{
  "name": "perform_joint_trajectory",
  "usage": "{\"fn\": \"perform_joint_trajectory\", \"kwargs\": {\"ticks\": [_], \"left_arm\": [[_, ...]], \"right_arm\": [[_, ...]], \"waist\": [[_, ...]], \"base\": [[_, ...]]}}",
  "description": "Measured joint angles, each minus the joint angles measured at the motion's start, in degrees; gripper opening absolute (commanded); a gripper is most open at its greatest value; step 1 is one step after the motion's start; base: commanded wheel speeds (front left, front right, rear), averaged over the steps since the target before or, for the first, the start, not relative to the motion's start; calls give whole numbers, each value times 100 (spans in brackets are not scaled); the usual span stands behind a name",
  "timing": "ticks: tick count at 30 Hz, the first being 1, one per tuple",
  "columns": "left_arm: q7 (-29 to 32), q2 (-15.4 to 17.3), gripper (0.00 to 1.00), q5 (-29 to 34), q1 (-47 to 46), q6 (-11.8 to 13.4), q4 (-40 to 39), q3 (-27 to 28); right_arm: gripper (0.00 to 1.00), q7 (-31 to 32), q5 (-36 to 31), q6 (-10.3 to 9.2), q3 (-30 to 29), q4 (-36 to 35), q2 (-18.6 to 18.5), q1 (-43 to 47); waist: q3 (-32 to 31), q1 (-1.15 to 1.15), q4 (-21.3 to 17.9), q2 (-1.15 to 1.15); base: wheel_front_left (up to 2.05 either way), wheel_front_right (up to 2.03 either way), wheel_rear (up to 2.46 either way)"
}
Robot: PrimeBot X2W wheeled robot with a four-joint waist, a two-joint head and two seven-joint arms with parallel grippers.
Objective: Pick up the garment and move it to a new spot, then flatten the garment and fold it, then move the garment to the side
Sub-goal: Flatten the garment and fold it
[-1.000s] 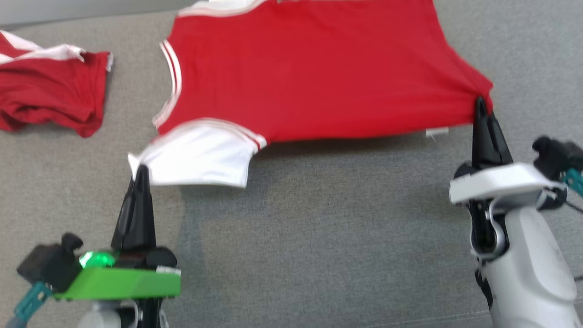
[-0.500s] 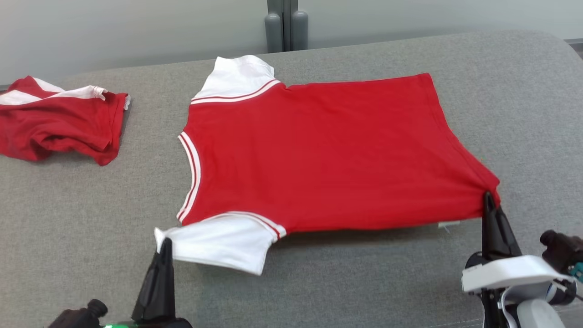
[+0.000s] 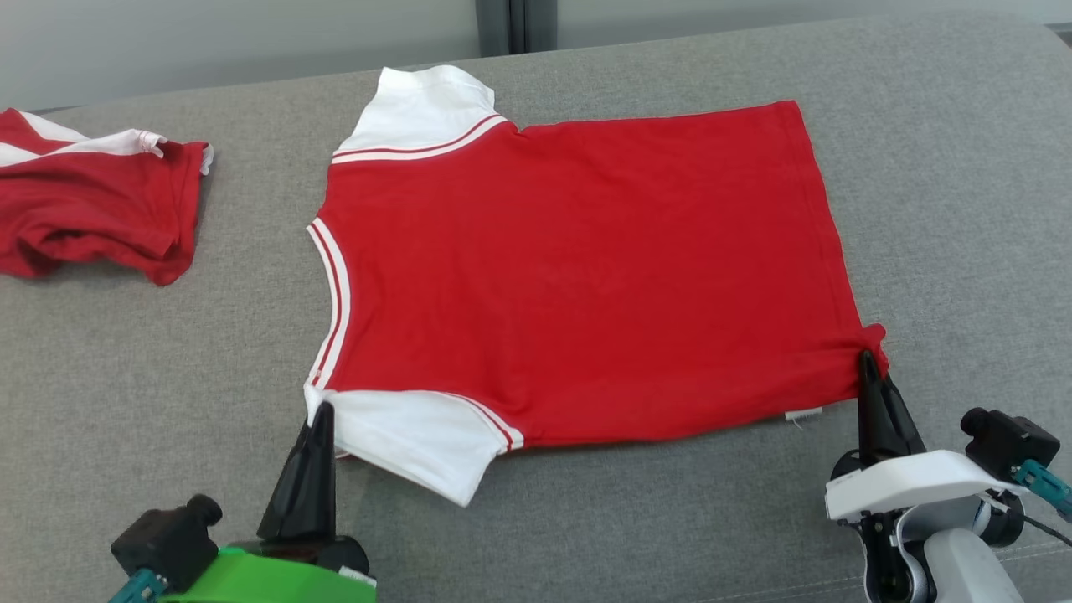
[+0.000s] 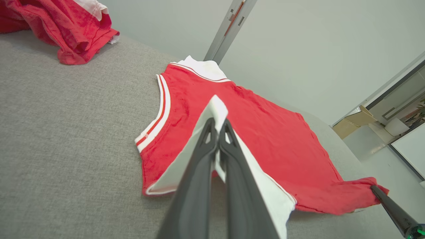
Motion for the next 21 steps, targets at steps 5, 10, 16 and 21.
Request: {"fn": "perform_joint_trajectory", "kwargs": {"ticks": [5,10,16,21], "left_arm": [[-47,-15,0,107,-740,-81,382,-7],[-40,-46,0,241,-1734,-140,1122,-26],[-180,-93,0,326,-2540,-221,2016,24],[-297,-153,0,358,-2995,-254,2592,58]], "right_arm": [[0,0,146,1,-104,204,-1,-379],[0,0,267,1,-220,617,0,-928],[0,0,279,1,-215,955,2,-1553],[0,1,240,1,-212,1169,1,-1823]], "waist": [[171,0,-22,0],[420,0,-48,0],[732,0,-105,0],[894,0,-162,0]], "base": [[0,0,0],[0,0,0],[0,0,0],[0,0,0]]}}
